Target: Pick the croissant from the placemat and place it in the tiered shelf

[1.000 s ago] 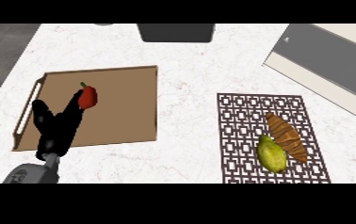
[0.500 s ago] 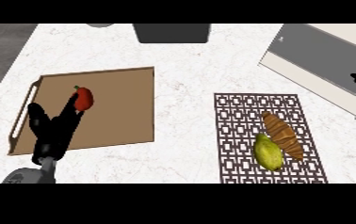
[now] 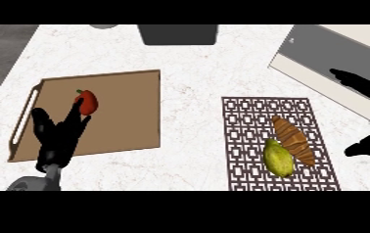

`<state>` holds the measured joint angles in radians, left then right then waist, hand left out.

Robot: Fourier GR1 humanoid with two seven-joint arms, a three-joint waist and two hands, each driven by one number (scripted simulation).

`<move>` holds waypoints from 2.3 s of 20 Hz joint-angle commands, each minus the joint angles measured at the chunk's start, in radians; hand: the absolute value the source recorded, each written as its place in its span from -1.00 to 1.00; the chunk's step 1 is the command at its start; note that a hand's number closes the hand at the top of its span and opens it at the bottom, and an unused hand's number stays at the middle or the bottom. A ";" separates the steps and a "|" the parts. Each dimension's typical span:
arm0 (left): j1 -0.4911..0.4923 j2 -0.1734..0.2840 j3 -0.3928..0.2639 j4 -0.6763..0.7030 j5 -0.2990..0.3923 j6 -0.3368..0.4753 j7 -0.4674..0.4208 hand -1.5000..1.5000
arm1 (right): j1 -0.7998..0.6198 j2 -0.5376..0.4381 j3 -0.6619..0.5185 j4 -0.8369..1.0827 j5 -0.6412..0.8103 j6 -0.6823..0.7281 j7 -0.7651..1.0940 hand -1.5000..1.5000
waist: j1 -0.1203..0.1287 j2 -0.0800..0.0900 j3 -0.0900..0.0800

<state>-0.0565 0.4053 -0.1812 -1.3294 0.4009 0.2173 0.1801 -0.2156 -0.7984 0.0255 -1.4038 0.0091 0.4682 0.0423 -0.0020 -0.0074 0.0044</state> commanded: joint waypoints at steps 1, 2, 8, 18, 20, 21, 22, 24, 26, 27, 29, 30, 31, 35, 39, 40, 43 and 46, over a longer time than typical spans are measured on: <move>-0.033 -0.024 0.004 0.018 -0.006 -0.010 0.053 0.00 | 0.029 0.046 0.043 -0.022 0.099 -0.033 0.050 -1.00 | 0.001 0.007 -0.005; 0.051 0.009 0.027 0.034 0.015 -0.070 -0.014 0.00 | 0.075 0.038 0.040 -0.150 0.062 -0.032 0.156 -1.00 | -0.005 0.004 -0.006; -0.027 -0.071 0.005 0.044 -0.044 -0.028 0.023 0.00 | 0.081 0.083 0.095 -0.114 0.199 -0.015 0.119 -1.00 | -0.002 0.007 -0.005; -0.016 -0.080 0.073 0.052 -0.080 -0.083 0.016 0.00 | 0.143 0.167 0.079 -0.157 0.380 -0.067 0.183 -1.00 | 0.000 0.008 -0.004; 0.029 -0.082 0.079 0.018 -0.073 -0.088 0.034 0.00 | 0.119 0.205 0.084 -0.192 0.384 -0.063 0.252 -1.00 | 0.002 0.007 -0.005; -0.037 -0.093 0.091 0.089 -0.091 -0.088 0.014 0.00 | 0.134 0.232 0.110 -0.139 0.429 -0.094 0.201 -1.00 | 0.000 0.008 -0.004; 0.033 -0.108 0.064 0.000 -0.103 -0.068 0.042 0.00 | 0.174 0.202 0.061 -0.218 0.391 -0.058 0.221 -1.00 | 0.000 0.006 -0.004; 0.022 -0.109 0.070 -0.015 -0.120 -0.064 0.068 0.00 | 0.123 0.222 0.042 -0.231 0.374 -0.007 0.283 -1.00 | 0.002 0.007 -0.005; 0.031 -0.085 0.094 -0.013 -0.099 -0.116 0.076 0.00 | 0.131 0.278 0.100 -0.173 0.472 -0.082 0.242 -1.00 | 0.004 0.007 -0.004; 0.004 -0.108 0.107 0.018 -0.116 -0.115 0.038 0.00 | 0.130 0.281 0.091 -0.108 0.498 -0.085 0.187 -1.00 | 0.003 0.008 -0.004; 0.018 -0.151 0.073 -0.020 -0.147 -0.060 0.069 0.00 | 0.154 0.306 0.108 -0.163 0.531 -0.105 0.238 -1.00 | 0.002 0.007 -0.004; 0.012 -0.104 0.115 -0.012 -0.118 -0.115 0.073 0.00 | 0.093 0.322 0.115 -0.019 0.578 -0.144 0.171 -1.00 | 0.007 0.008 -0.004; 0.060 -0.098 0.129 0.018 -0.116 -0.164 0.000 0.00 | 0.118 0.313 0.102 -0.087 0.574 -0.122 0.205 -1.00 | 0.004 0.008 -0.005; -0.042 -0.122 0.141 0.009 -0.134 -0.120 0.112 0.00 | 0.071 0.347 0.092 0.039 0.646 -0.180 0.146 -1.00 | 0.004 0.008 -0.004; 0.024 -0.134 0.157 0.022 -0.156 -0.169 0.038 0.00 | 0.087 0.348 0.069 0.020 0.686 -0.178 0.127 -1.00 | 0.003 0.007 -0.004; 0.018 -0.117 0.167 -0.025 -0.150 -0.170 0.099 0.00 | 0.044 0.357 0.050 0.092 0.688 -0.186 0.093 -1.00 | 0.005 0.008 -0.004; 0.033 -0.161 0.144 -0.060 -0.196 -0.135 0.102 0.00 | 0.009 0.368 0.019 0.159 0.683 -0.177 0.040 -1.00 | 0.006 0.007 -0.004; 0.007 -0.154 0.166 -0.052 -0.186 -0.148 0.143 0.00 | -0.001 0.447 0.052 0.263 0.745 -0.294 -0.001 -1.00 | 0.007 0.008 -0.004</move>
<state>-0.0566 0.2609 -0.0188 -1.3624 0.2233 0.0774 0.2760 -0.1936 -0.3957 0.0794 -1.2466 0.7104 0.2391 0.1015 0.0038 -0.0029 0.0033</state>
